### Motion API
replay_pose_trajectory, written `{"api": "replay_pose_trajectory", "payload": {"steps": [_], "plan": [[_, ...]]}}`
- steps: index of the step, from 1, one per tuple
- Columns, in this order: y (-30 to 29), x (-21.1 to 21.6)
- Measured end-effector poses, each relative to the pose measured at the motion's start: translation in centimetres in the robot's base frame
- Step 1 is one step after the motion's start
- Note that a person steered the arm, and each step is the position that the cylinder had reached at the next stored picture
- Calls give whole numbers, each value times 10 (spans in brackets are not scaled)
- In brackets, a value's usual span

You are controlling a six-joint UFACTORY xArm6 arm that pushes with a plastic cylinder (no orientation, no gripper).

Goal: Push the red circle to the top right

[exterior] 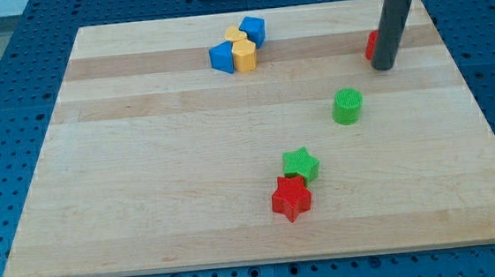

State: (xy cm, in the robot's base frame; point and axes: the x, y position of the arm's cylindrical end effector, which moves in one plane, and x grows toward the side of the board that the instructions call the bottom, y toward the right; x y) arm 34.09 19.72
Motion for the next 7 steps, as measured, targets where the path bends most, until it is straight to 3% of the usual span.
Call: {"api": "replay_pose_trajectory", "payload": {"steps": [2,4,7], "plan": [[7,-9],[-20,27],[7,-48]]}}
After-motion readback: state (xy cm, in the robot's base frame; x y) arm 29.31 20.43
